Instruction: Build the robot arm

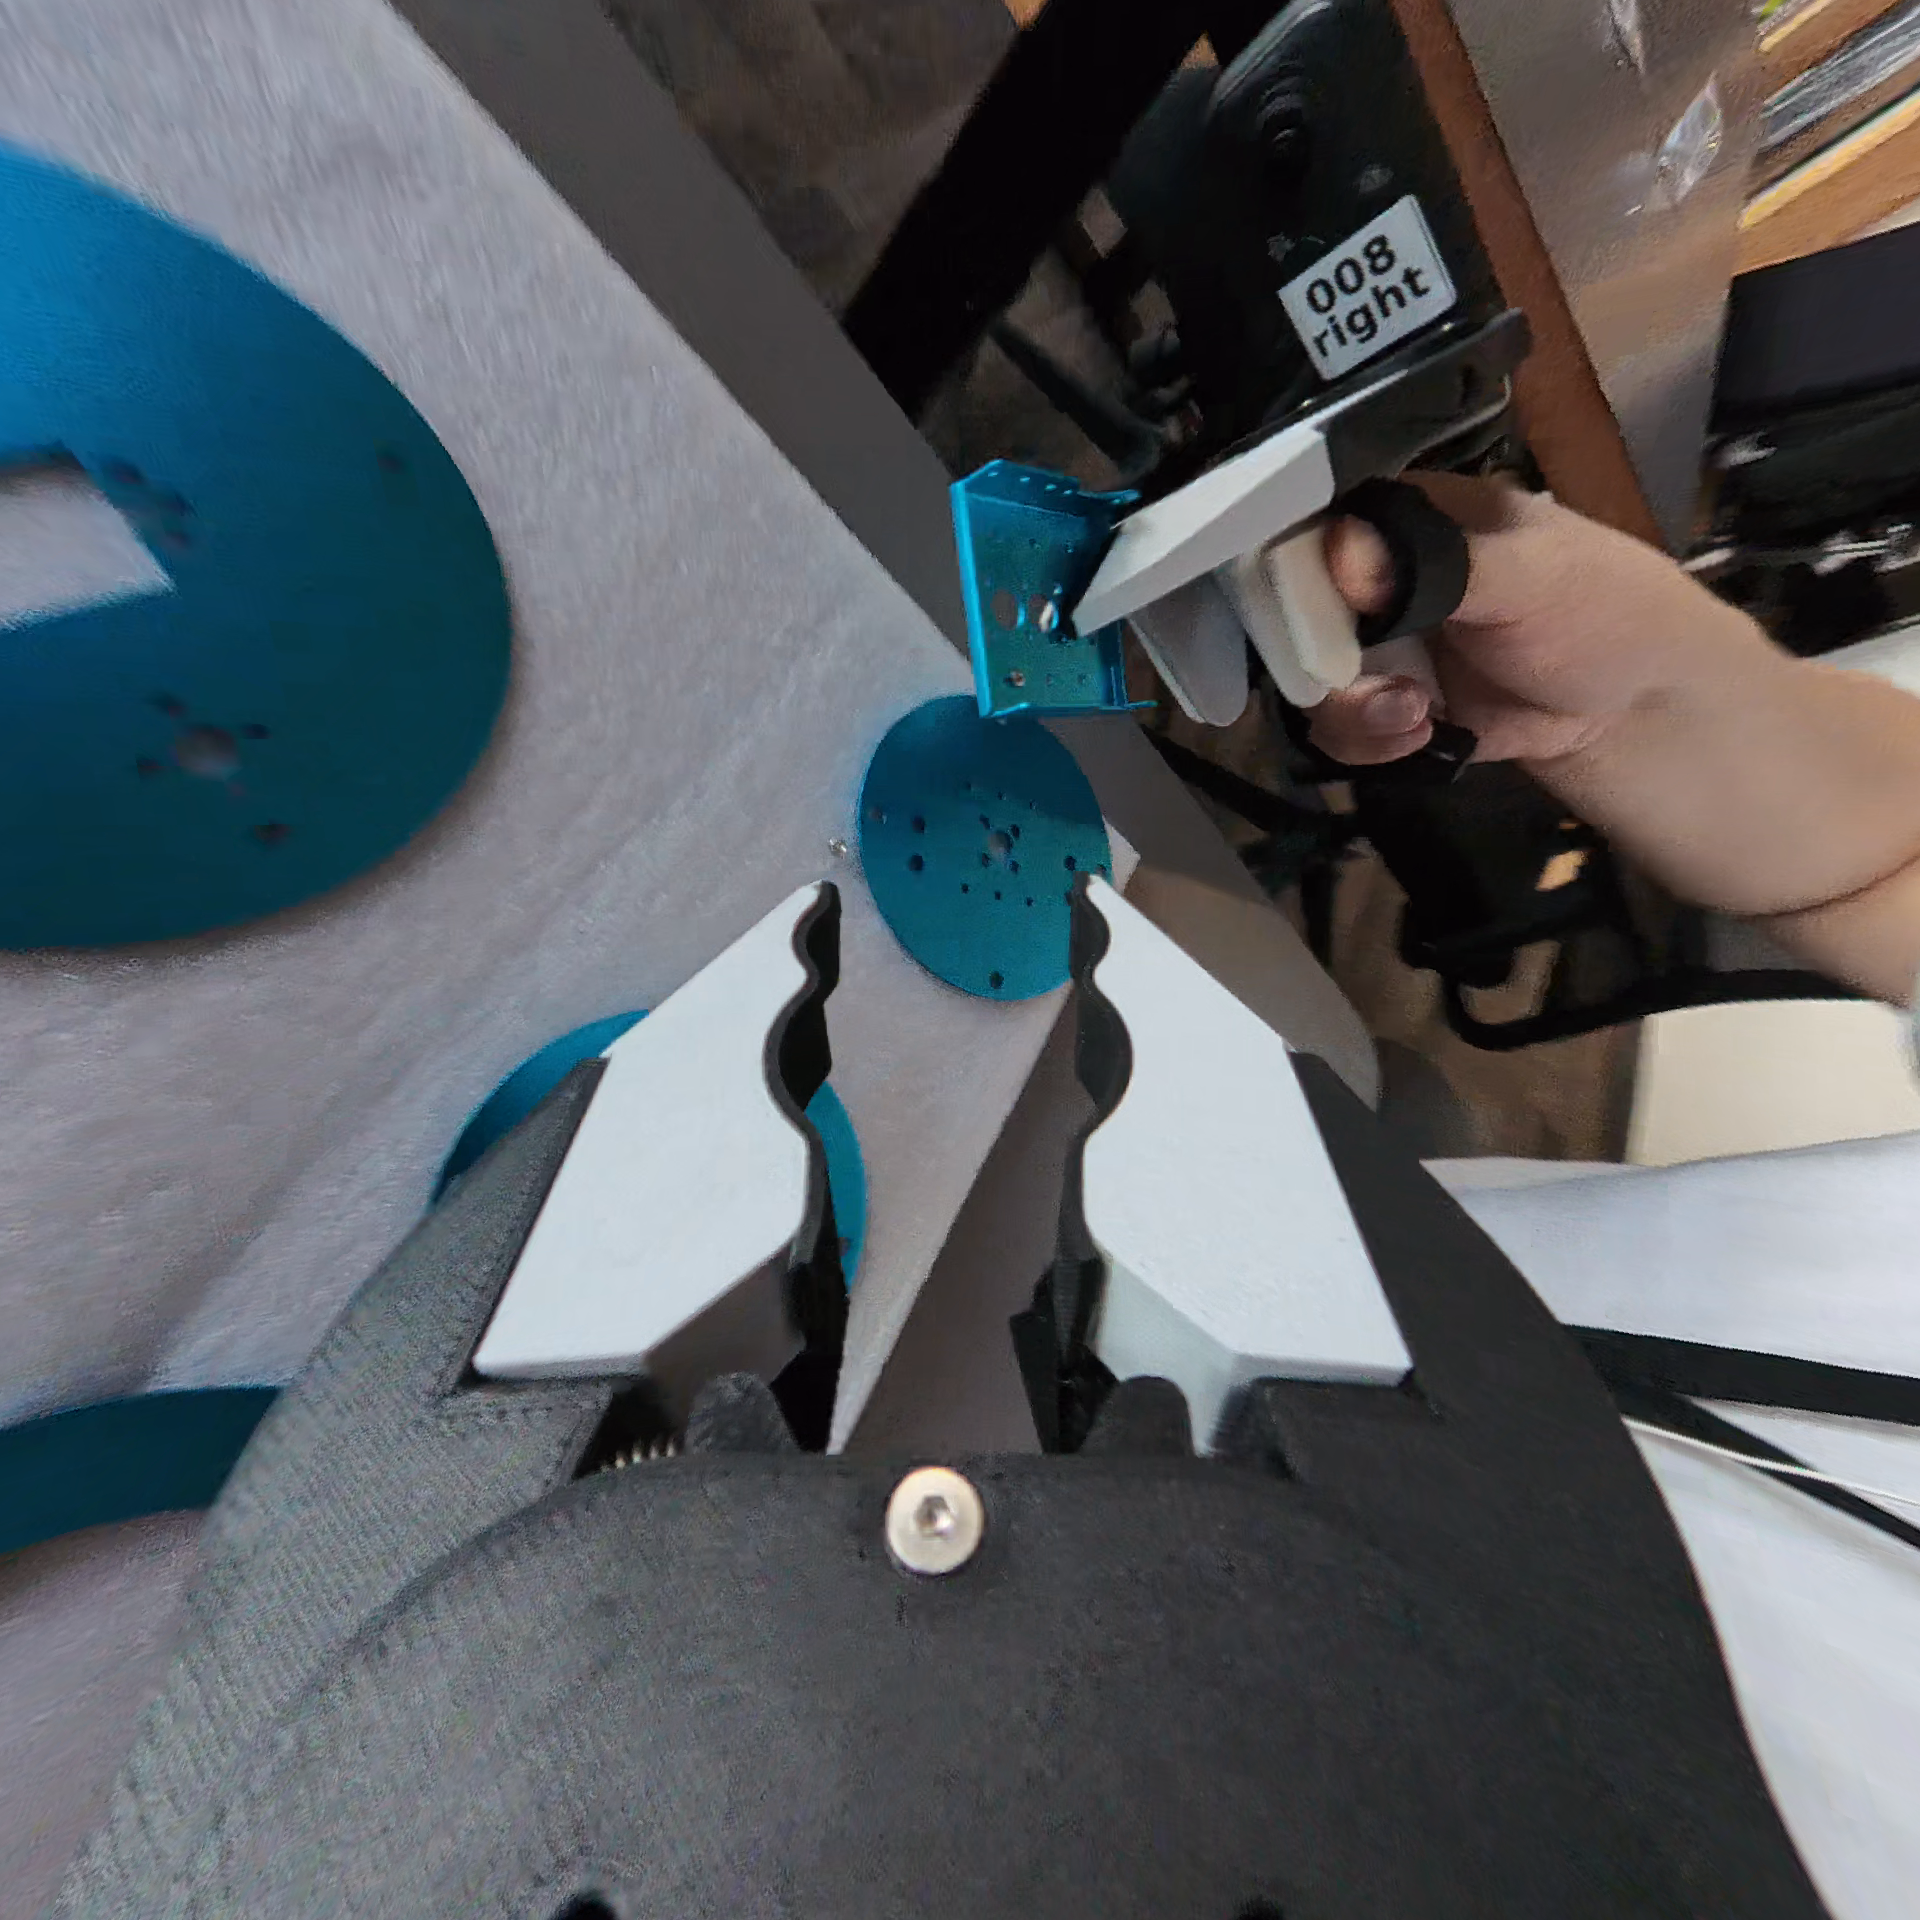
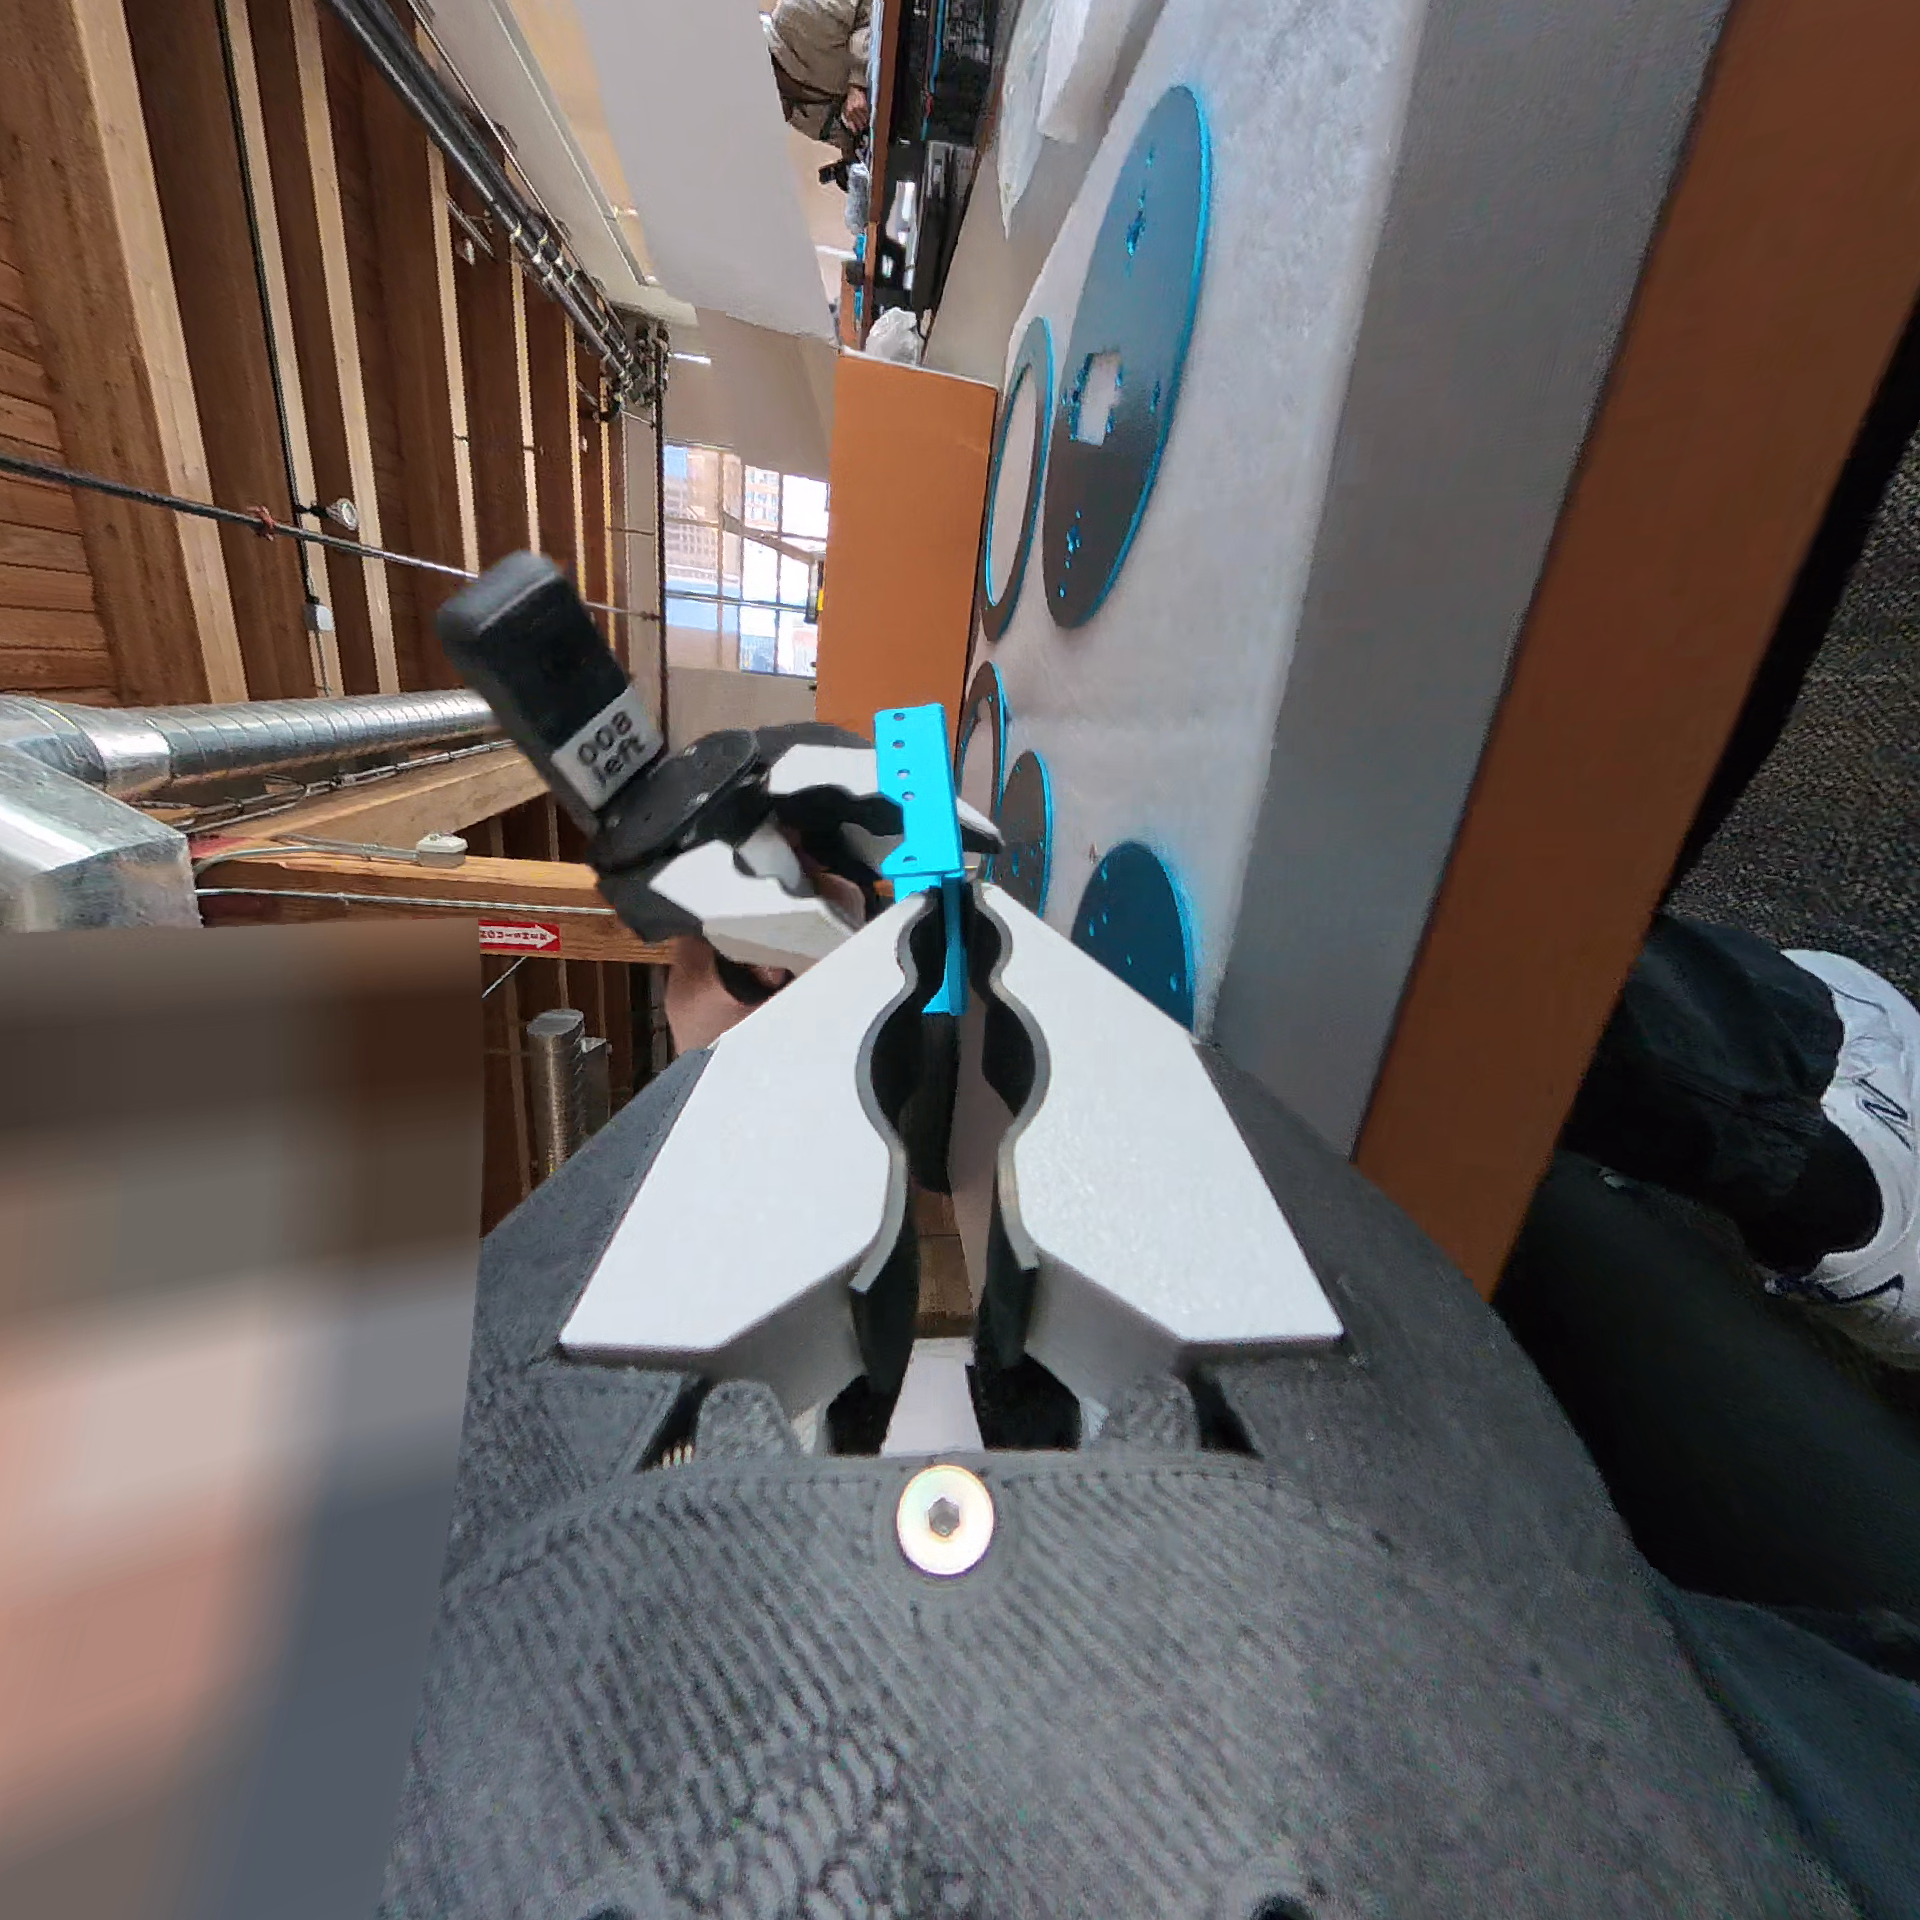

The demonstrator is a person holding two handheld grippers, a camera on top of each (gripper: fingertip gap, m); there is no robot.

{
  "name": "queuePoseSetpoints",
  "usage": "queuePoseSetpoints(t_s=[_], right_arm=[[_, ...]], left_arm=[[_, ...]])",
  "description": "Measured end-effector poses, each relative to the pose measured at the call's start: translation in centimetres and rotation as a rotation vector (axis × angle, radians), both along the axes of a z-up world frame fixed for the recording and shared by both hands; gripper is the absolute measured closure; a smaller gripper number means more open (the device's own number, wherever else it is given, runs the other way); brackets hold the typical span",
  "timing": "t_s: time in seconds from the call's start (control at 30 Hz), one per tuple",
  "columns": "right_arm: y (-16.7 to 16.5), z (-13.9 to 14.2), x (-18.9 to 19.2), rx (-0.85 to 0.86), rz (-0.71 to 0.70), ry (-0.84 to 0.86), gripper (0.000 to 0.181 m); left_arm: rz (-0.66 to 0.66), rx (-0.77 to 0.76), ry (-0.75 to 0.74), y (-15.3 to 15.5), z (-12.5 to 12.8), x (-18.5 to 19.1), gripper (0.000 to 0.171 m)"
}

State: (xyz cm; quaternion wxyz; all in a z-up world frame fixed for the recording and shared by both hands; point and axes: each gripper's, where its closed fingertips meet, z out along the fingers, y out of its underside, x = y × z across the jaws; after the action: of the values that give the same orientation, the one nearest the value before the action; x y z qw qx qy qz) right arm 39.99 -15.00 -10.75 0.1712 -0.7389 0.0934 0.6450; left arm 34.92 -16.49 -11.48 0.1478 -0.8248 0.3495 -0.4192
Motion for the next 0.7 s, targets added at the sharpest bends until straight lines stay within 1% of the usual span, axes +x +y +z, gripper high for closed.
queuePoseSetpoints(t_s=[0.03, 0.1, 0.17, 0.27, 0.3, 0.47, 0.5, 0.53, 0.7], right_arm=[[0.5, 0.1, -0.1, -0.002, 0.002, -0.001, 0.180], [1.5, 0.3, -0.4, -0.023, -0.016, 0.029, 0.180], [2.2, 0.4, -1.0, -0.046, -0.021, 0.057, 0.180], [2.8, 0.0, -2.0, -0.064, -0.032, 0.062, 0.180], [2.9, -0.2, -2.2, -0.068, -0.036, 0.059, 0.180], [3.4, -0.6, -2.7, -0.089, -0.062, 0.083, 0.180], [3.4, -0.6, -2.8, -0.087, -0.059, 0.080, 0.180], [3.4, -0.7, -2.9, -0.084, -0.055, 0.077, 0.180], [3.5, -1.1, -3.1, -0.075, -0.039, 0.050, 0.180]], left_arm=[[0.003, 0.082, 0.004, 0.3, 0.4, -0.1, 0.125], [0.020, 0.217, 0.028, 0.7, 0.8, 0.1, 0.113], [0.061, 0.340, 0.049, 1.4, 1.1, 0.9, 0.110], [0.124, 0.528, 0.130, 3.0, 1.3, 1.4, 0.105], [0.126, 0.567, 0.146, 3.3, 1.4, 1.6, 0.109], [0.098, 0.633, 0.221, 3.7, 0.5, 2.0, 0.116], [0.099, 0.636, 0.229, 3.9, 0.3, 2.0, 0.119], [0.096, 0.638, 0.233, 4.0, 0.1, 2.0, 0.130], [0.073, 0.646, 0.241, 4.2, -0.5, 1.8, 0.130]])
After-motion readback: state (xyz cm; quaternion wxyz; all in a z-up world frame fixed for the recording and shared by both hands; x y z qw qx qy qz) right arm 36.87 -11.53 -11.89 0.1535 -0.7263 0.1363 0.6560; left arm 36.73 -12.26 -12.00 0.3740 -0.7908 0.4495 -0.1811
